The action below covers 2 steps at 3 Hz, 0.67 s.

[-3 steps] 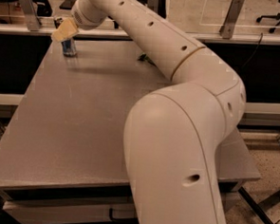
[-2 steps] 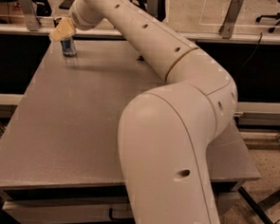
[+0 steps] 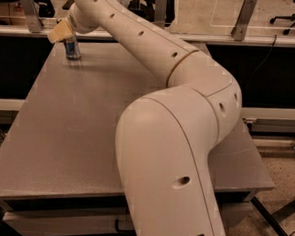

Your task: Pick redbull can

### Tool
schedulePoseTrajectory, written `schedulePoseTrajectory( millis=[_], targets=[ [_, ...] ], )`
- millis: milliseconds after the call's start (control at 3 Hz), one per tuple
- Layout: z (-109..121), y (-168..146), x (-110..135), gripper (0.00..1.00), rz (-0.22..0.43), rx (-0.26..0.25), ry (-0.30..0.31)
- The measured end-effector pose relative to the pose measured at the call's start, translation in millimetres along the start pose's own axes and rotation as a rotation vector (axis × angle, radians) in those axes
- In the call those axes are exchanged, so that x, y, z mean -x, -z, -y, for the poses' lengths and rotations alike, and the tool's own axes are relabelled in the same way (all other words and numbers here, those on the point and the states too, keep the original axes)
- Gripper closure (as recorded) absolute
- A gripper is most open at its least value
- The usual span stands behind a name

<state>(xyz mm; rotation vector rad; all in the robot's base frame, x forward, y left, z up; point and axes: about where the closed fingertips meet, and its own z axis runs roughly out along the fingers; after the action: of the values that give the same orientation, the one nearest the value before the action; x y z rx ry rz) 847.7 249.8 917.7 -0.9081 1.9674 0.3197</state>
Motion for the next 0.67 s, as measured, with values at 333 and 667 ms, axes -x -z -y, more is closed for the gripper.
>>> schedulePoseTrajectory(
  millis=[333,667],
  targets=[
    [-2.8,-8.0,1.5,0.00,0.018,-0.014,-0.012],
    [-7.7,-12.0,3.0,0.16,0.032,-0.002,-0.020]
  ],
)
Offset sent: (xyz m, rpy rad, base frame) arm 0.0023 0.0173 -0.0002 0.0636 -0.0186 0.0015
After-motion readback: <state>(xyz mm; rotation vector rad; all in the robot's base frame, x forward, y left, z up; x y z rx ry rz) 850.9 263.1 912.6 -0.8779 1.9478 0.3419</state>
